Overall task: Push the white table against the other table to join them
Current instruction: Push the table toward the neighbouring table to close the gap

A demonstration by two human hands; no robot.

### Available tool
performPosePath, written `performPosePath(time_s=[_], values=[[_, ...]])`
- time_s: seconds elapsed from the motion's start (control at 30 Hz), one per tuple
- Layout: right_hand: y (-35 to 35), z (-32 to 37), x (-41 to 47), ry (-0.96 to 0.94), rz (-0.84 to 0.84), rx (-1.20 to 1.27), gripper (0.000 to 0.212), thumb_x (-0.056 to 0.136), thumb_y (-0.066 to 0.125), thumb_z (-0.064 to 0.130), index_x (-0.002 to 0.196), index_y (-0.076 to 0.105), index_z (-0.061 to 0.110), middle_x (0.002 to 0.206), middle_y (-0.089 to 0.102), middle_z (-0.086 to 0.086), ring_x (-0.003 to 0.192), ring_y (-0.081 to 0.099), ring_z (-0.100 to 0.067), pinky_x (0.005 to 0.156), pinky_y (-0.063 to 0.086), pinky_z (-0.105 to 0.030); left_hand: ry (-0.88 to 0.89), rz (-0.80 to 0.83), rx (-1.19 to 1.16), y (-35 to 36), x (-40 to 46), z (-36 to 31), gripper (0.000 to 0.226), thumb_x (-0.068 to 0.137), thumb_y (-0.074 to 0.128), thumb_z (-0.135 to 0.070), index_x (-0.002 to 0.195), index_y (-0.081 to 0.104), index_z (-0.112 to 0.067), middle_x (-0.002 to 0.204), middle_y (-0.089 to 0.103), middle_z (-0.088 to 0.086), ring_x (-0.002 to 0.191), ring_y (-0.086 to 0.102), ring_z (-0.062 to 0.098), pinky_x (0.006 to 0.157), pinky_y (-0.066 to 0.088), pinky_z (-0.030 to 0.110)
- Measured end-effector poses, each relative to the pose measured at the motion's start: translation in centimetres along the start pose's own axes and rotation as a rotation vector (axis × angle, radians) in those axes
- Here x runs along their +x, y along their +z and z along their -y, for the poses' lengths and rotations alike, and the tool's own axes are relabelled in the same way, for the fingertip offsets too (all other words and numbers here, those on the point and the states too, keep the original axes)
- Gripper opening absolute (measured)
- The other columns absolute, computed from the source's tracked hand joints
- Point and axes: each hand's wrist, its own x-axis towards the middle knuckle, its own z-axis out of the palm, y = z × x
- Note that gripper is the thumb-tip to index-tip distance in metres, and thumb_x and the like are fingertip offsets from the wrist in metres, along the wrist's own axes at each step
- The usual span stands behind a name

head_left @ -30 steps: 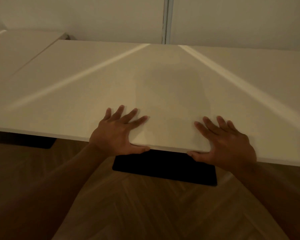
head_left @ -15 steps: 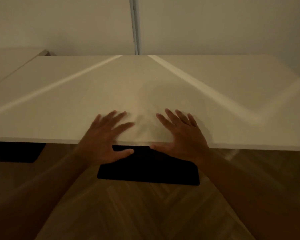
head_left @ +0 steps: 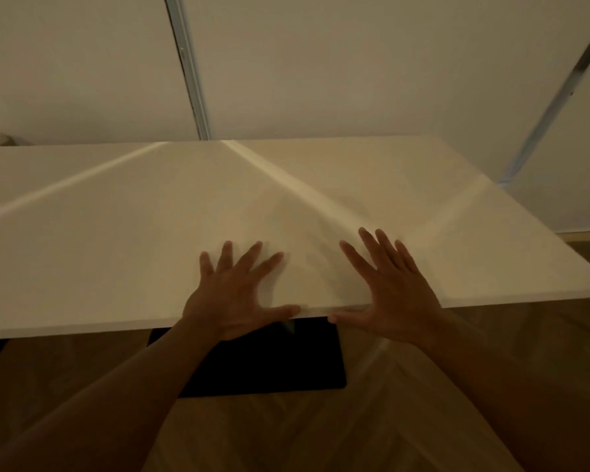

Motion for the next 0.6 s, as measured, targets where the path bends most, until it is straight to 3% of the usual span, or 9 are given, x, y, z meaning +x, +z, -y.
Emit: performPosePath(time_s=[0.2, 0.6], values=[[0.5, -0.3, 1.6, -0.031, 0.061, -0.025, 0.118, 0.062, 0.018, 0.102, 0.156, -0.006, 0.035, 0.166, -0.008, 0.001, 0.150, -0.020, -0.023, 0.123, -0.003, -0.049, 0.095, -0.057, -0.022, 0.5, 0.0, 0.6, 0.099, 0.067, 0.030, -0.106, 0.151, -0.007, -0.067, 0.169, -0.007, -0.020, 0.156, -0.017, 0.025, 0.122, -0.007, 0.064], [1.4, -1.0, 2.3, -0.048, 0.142, -0.004, 0.113, 0.061, 0.016, 0.102, 0.154, -0.002, 0.041, 0.165, 0.001, 0.008, 0.152, 0.001, -0.028, 0.123, 0.007, -0.048, 0.080, -0.028, 0.052, 0.5, 0.6, 0.5, 0.101, 0.064, 0.021, -0.108, 0.150, -0.009, -0.065, 0.170, 0.000, -0.016, 0.157, -0.006, 0.034, 0.120, -0.004, 0.067]])
